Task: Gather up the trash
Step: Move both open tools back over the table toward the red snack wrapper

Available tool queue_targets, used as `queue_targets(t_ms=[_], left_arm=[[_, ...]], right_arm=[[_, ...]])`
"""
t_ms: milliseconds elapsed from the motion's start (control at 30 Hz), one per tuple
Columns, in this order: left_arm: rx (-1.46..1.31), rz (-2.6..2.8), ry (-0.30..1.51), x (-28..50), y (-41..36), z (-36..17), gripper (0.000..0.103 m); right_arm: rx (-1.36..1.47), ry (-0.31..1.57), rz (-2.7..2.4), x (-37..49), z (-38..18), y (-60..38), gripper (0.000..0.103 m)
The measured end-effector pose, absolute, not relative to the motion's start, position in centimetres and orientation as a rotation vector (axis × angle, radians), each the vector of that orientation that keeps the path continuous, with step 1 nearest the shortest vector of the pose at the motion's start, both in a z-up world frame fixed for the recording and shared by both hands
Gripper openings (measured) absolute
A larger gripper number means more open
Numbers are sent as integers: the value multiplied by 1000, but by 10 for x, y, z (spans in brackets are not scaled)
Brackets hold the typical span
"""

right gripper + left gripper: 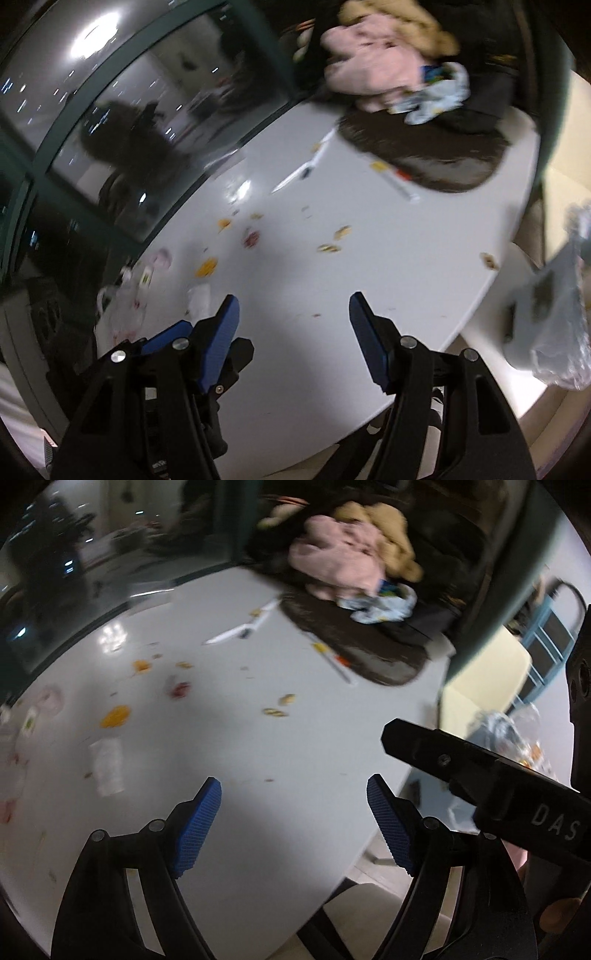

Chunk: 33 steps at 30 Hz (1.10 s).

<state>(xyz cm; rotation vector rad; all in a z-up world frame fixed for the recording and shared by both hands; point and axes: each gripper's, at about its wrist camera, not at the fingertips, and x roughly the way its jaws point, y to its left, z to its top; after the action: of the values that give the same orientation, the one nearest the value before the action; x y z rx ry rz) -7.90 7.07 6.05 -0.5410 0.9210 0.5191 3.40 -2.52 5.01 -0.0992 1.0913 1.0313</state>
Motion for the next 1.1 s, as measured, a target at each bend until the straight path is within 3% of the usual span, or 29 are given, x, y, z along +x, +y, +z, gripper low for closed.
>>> queue_targets(t_ms=[600,1100], left_arm=[[-887,1006,871,-197,146,16,82],[-1080,1360,788,-224,131,-29,82]], right_arm=[[-508,1167,1478,-52,14,126,60],[-795,1195,1697,-78,-37,174,60]])
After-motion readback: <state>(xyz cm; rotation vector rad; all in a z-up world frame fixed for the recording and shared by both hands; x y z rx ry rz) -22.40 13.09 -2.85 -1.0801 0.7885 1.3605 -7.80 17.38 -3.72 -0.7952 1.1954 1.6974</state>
